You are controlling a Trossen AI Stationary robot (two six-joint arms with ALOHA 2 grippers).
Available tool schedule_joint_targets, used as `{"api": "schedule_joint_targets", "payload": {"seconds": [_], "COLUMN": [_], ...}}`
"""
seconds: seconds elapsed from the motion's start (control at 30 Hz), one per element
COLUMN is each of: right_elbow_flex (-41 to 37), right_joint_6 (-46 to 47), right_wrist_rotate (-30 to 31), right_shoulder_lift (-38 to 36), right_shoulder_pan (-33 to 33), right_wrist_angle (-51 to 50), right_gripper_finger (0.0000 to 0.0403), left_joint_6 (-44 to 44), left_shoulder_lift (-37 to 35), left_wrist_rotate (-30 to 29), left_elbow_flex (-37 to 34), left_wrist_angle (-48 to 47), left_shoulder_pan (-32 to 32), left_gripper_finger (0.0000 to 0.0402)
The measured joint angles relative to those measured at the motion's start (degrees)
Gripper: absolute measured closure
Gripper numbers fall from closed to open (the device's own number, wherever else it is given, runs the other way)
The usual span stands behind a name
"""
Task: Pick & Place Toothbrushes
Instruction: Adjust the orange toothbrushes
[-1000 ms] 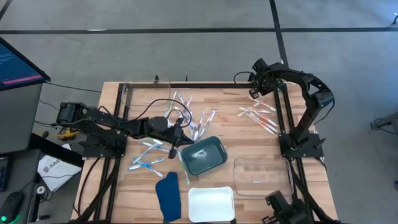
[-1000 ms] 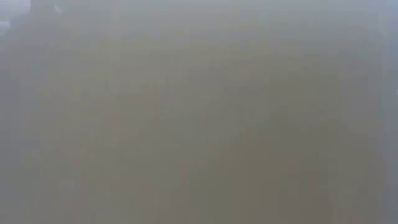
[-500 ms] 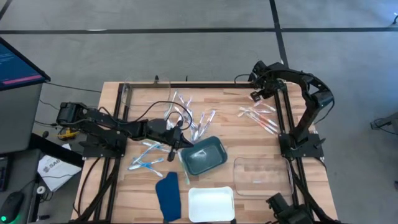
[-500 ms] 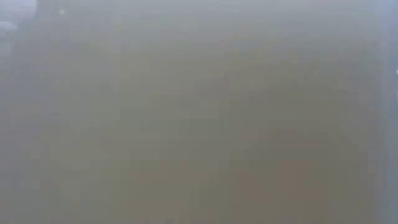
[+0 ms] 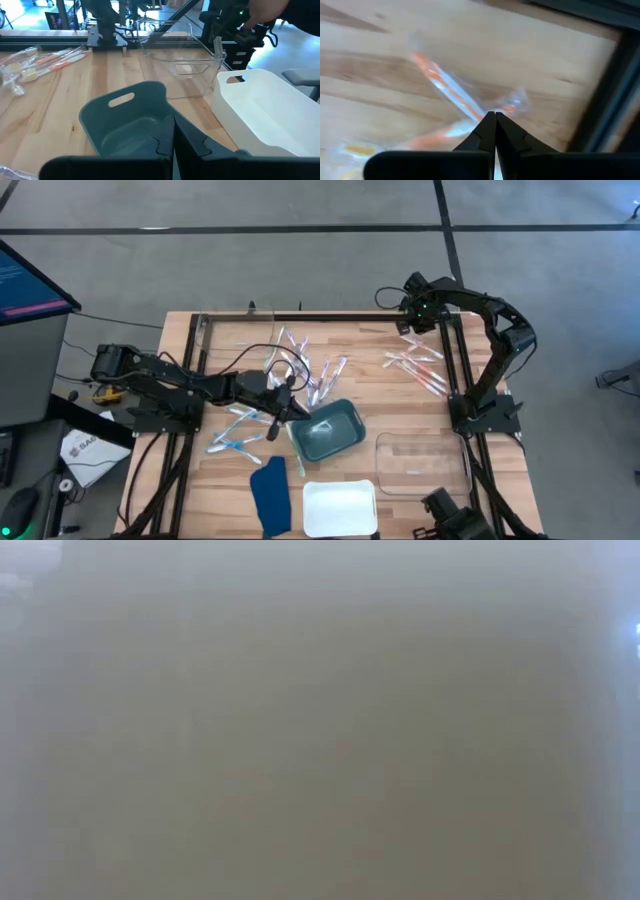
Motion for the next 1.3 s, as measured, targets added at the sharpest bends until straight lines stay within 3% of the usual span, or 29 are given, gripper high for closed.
{"api": "schedule_joint_targets", "payload": {"seconds": [0.37, 0.53, 0.63, 0.93, 1.07, 1.3], "right_elbow_flex": [-0.02, -2.43, -2.54, -0.26, -0.33, -1.29], "right_joint_6": [8.91, 14.29, 15.4, 14.97, 14.66, 16.26], "right_wrist_rotate": [-1.72, -5.37, -6.13, -6.57, -5.75, -3.96], "right_shoulder_lift": [0.02, 0.18, 3.06, 9.86, 9.21, 4.64], "right_shoulder_pan": [-0.19, 0.27, 1.17, 2.34, 3.36, 6.82], "right_wrist_angle": [5.31, 9.57, 12.0, 11.17, 10.11, -0.84], "right_gripper_finger": [0.0403, 0.0403, 0.0403, 0.0403, 0.0403, 0.0403], "left_joint_6": [-0.35, -1.13, -1.09, -0.68, -0.68, -1.59], "left_shoulder_lift": [0.02, 0.02, 0.02, 0.02, 0.02, 0.02], "left_wrist_rotate": [2.89, 4.39, 4.44, 4.42, 4.25, 3.97], "left_elbow_flex": [-1.53, -1.55, -1.55, -1.55, -1.57, -2.34], "left_wrist_angle": [4.32, 5.05, 5.34, 6.78, 6.76, 7.3], "left_shoulder_pan": [-0.02, -0.6, -1.77, -4.84, -4.87, -5.43], "left_gripper_finger": [0.04, 0.04, 0.04, 0.04, 0.04, 0.04]}}
